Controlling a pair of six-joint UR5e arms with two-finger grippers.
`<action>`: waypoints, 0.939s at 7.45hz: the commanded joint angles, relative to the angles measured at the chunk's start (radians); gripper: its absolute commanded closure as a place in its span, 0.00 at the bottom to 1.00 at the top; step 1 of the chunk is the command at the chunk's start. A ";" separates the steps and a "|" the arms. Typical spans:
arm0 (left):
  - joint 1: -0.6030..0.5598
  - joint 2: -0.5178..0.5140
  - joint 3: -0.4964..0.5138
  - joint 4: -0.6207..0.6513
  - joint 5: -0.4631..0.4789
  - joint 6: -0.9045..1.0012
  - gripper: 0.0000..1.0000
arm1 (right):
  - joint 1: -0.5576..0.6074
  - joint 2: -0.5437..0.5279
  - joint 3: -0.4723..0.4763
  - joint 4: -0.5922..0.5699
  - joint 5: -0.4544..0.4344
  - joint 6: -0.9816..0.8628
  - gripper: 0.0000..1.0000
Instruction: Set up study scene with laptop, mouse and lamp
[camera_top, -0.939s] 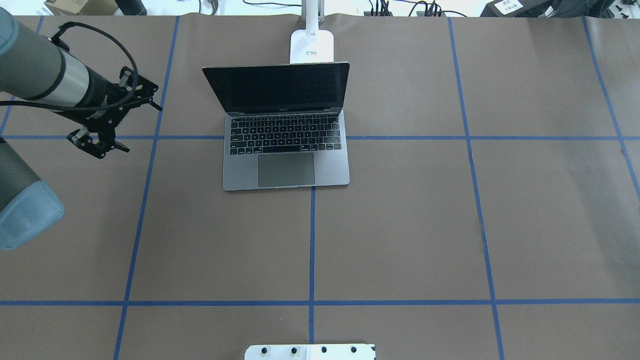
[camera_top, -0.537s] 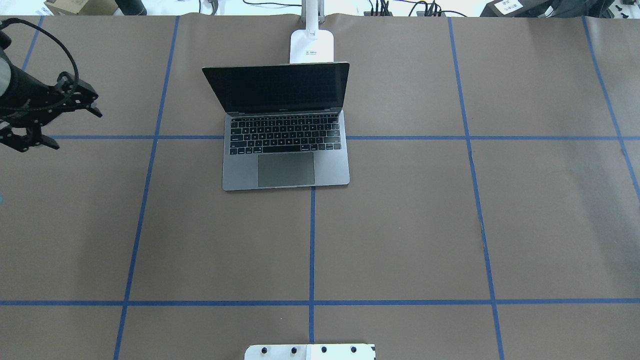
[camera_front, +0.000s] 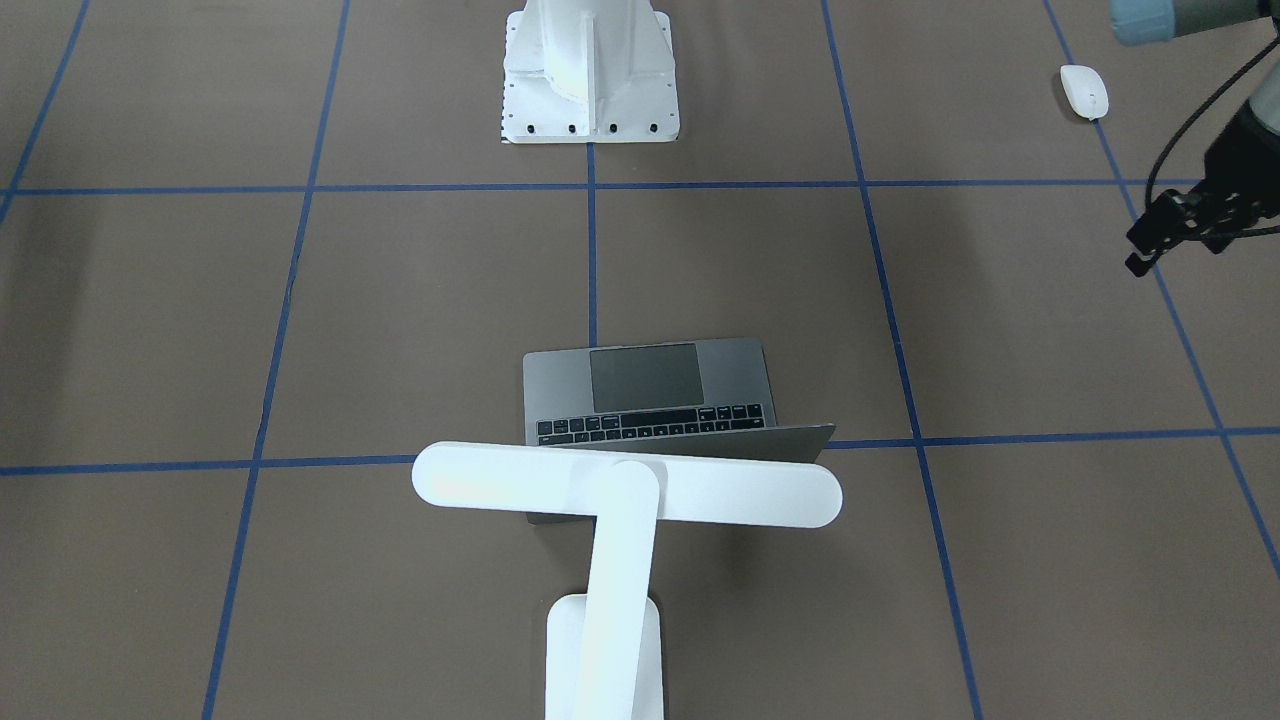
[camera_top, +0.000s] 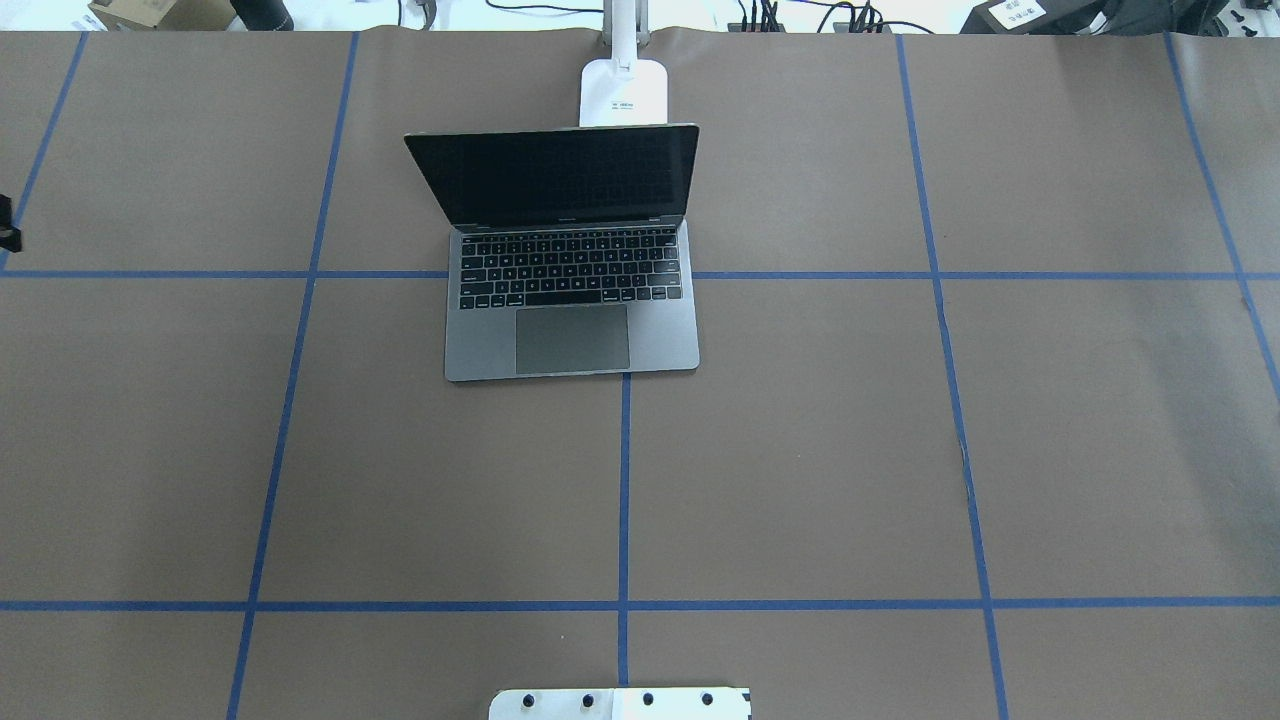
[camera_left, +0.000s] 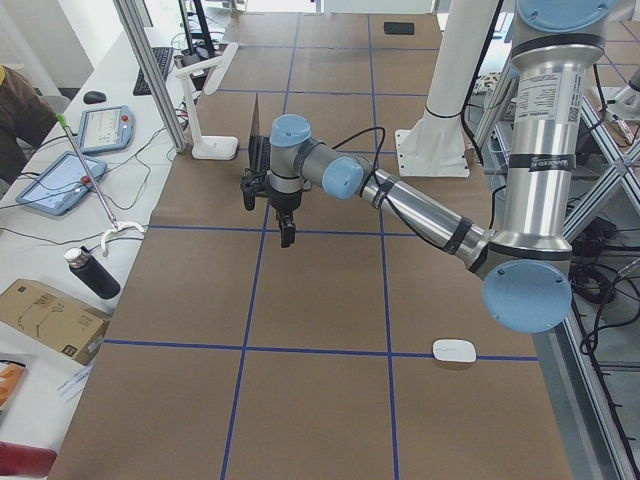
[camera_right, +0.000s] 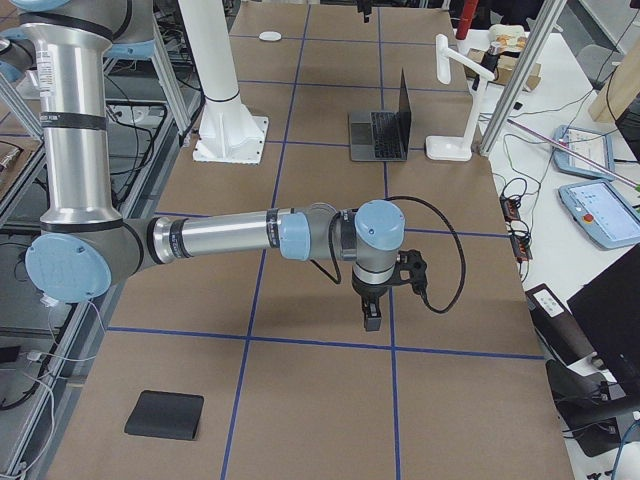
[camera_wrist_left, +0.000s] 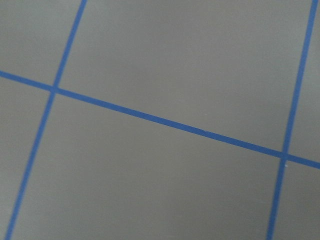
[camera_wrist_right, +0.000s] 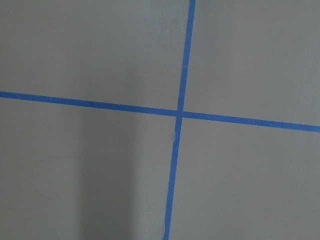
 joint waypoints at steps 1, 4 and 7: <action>-0.180 0.064 0.092 0.001 -0.017 0.369 0.00 | 0.000 -0.023 0.007 0.003 -0.005 -0.003 0.00; -0.360 0.064 0.304 0.000 -0.076 0.806 0.00 | 0.000 -0.127 0.115 0.012 -0.005 -0.017 0.00; -0.389 0.078 0.343 0.000 -0.080 0.860 0.00 | -0.002 -0.270 0.140 0.027 0.003 -0.026 0.00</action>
